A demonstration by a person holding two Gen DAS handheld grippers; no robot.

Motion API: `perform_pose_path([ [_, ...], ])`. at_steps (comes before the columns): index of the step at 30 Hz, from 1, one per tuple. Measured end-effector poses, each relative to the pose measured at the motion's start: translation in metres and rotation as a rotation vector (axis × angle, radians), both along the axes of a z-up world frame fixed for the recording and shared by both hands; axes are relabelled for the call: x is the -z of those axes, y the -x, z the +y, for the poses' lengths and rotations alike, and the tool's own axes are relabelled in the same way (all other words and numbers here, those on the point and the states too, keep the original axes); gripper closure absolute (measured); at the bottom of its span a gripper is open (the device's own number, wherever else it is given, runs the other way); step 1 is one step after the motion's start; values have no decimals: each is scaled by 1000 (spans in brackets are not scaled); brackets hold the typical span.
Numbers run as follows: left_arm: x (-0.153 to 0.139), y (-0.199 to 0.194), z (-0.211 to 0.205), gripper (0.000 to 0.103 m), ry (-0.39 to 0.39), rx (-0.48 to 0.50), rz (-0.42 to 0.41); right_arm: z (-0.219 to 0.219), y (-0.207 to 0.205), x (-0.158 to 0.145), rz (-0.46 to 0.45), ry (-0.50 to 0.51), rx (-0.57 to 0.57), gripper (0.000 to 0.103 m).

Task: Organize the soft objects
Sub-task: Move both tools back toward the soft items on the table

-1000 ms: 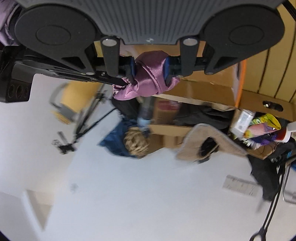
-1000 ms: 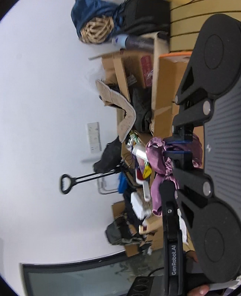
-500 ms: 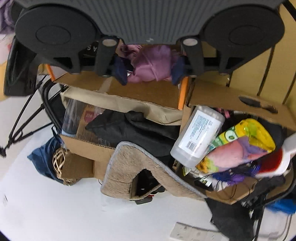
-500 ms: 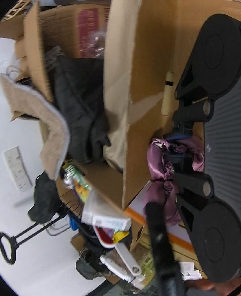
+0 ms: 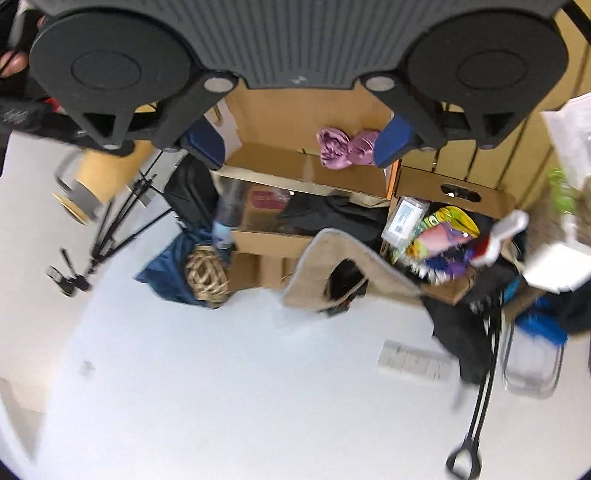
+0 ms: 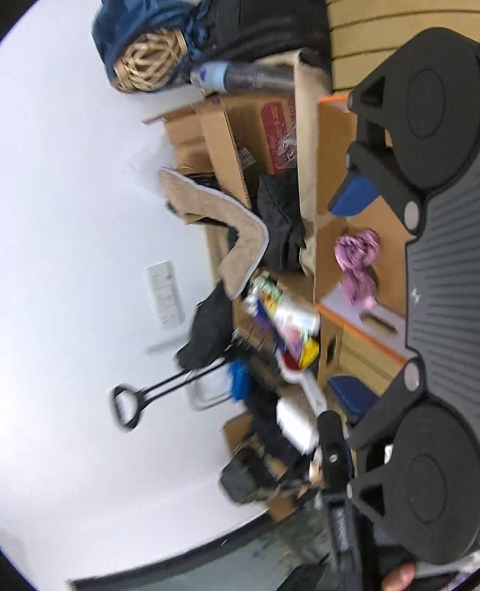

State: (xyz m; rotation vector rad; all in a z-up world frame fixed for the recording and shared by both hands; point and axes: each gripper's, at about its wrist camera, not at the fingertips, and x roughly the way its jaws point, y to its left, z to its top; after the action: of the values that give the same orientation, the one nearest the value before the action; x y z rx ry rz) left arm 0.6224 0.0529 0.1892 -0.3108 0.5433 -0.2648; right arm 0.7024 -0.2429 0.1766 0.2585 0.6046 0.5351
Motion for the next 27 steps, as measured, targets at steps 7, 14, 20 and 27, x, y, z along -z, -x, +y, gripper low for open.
perform_pose_path([
  [7, -4, 155, -18, 0, -127, -24, -161, -53, 162, -19, -53, -200, -39, 0],
  [14, 26, 271, -23, 0, -171, -47, -255, -61, 286, 5, -142, -120, 29, 0],
  [20, 61, 347, -26, 0, -232, -86, -298, -42, 385, 35, -288, 109, 109, 0],
  [27, 112, 417, -26, 0, -249, -97, -285, -17, 459, 77, -303, 277, 128, 0],
])
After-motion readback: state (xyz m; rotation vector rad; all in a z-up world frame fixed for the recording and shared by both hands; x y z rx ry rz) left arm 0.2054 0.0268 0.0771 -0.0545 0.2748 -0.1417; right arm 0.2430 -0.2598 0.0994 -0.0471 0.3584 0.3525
